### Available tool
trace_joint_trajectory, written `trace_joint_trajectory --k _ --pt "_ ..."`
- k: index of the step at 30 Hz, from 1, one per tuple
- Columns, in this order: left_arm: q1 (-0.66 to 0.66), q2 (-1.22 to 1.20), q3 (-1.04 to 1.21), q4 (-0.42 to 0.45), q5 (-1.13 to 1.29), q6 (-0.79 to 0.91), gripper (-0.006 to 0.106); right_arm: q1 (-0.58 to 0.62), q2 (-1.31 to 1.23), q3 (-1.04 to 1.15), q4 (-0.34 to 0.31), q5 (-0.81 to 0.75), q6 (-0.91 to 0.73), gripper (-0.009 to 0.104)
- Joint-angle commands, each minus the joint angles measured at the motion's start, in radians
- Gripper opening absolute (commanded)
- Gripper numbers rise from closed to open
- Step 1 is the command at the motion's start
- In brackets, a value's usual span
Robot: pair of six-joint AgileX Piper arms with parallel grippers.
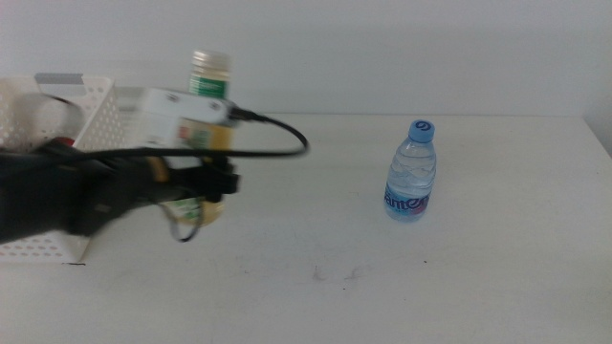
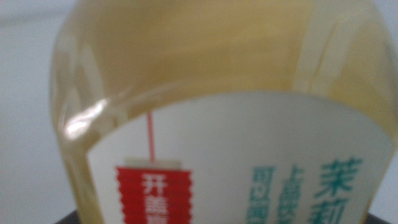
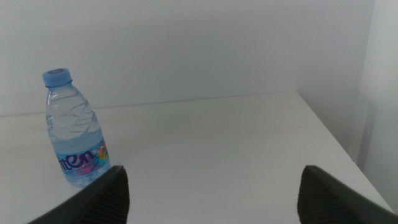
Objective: Use arms to grab the bottles and put them into the dustbin to the left of the table.
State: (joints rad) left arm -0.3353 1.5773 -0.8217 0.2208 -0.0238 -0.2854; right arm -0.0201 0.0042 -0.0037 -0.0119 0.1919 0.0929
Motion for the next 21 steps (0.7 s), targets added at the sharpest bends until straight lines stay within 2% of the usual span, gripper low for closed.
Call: trace_joint_trajectory --k 1,4,7,10,13,16,19,21 --pt "-0.019 -0.181 0.005 -0.034 0.230 -0.055 -0.002 -0.006 -0.004 0.004 -0.009 -0.008 -0.003 0.088" --pt "-0.021 -0.322 -0.046 -0.046 0.529 -0.024 -0.002 -0.006 -0.004 0.004 -0.009 -0.008 -0.003 0.088" --pt "0.041 -0.362 -0.169 -0.089 0.739 0.109 -0.002 -0.006 -0.004 0.004 -0.009 -0.008 -0.003 0.088" --pt "0.178 -0.349 -0.326 -0.179 0.897 0.325 -0.002 -0.006 -0.004 0.004 -0.009 -0.008 -0.003 0.088" --pt "0.330 -0.283 -0.461 -0.221 1.032 0.458 -0.002 -0.006 -0.004 0.004 -0.009 -0.008 -0.003 0.088" --pt "0.477 -0.181 -0.568 -0.277 1.089 0.567 -0.002 -0.006 -0.004 0.004 -0.009 -0.008 -0.003 0.088" --pt "0.563 -0.089 -0.641 -0.384 1.089 0.679 -0.002 -0.006 -0.004 0.004 -0.009 -0.008 -0.003 0.088" --pt "0.592 -0.034 -0.661 -0.412 1.089 0.708 -0.002 -0.006 -0.004 0.004 -0.009 -0.008 -0.003 0.088"
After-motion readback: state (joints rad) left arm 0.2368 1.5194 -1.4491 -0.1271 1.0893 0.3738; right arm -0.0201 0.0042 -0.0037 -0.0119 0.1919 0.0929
